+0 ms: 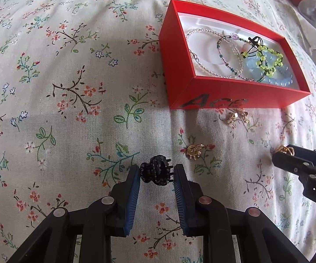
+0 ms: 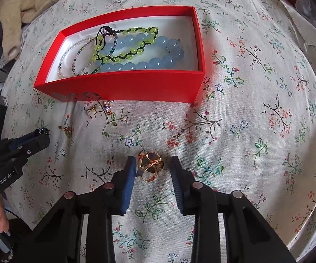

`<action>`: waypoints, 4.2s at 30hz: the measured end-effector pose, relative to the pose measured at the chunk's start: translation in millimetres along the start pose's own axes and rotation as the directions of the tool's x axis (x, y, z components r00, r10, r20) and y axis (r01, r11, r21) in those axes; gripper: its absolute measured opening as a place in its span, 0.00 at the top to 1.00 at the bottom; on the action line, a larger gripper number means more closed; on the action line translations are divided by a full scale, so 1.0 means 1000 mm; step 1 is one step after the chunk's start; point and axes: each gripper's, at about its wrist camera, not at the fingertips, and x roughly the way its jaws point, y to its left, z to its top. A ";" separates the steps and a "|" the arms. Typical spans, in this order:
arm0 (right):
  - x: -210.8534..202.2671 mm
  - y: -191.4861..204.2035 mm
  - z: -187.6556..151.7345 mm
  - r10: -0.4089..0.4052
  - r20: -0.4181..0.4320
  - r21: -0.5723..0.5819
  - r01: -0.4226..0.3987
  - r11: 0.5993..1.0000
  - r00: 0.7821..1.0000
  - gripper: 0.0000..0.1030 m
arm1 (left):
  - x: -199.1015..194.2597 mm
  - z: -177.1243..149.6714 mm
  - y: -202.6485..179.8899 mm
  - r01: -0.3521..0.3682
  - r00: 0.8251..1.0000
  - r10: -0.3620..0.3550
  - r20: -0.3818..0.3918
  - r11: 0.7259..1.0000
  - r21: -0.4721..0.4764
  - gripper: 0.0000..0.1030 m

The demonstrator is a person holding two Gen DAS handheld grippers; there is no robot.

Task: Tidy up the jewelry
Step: 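Grasp the black claw hair clip with the left tool while the right tool grasps the gold ring, then release the clip into the box with the left tool while the right tool holds the ring, then lower the gold ring into the box and open the right tool, then withdraw both open tools from the box toward the remaining earrings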

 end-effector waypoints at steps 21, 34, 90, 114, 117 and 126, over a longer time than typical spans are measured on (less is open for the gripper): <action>-0.049 0.003 -0.003 0.011 0.150 -0.036 -0.006 0.999 0.989 0.78 | -0.042 -0.001 -0.012 0.054 0.988 -0.060 0.142 0.998 0.042 0.75; -0.075 -0.014 0.015 0.047 0.279 0.034 -0.059 0.998 0.959 0.78 | -0.048 0.021 -0.032 0.106 0.950 -0.128 0.284 0.990 0.093 0.75; -0.061 -0.022 0.052 0.084 0.306 0.057 -0.106 0.993 0.948 0.73 | -0.052 0.021 -0.046 -0.052 0.941 0.014 0.338 0.993 0.102 0.43; -0.060 -0.017 -0.006 0.031 0.258 -0.016 -0.028 0.999 0.966 0.40 | -0.044 -0.012 0.000 -0.088 0.949 0.070 0.307 0.995 0.046 0.20; -0.052 -0.016 -0.013 0.008 0.236 -0.040 0.001 0.999 0.972 0.39 | -0.037 -0.020 0.001 -0.105 0.949 0.074 0.308 0.991 0.088 0.20; -0.035 -0.018 -0.022 -0.044 0.190 -0.062 0.057 0.996 0.981 0.39 | -0.017 -0.035 -0.013 -0.072 0.967 0.019 0.253 0.976 0.204 0.25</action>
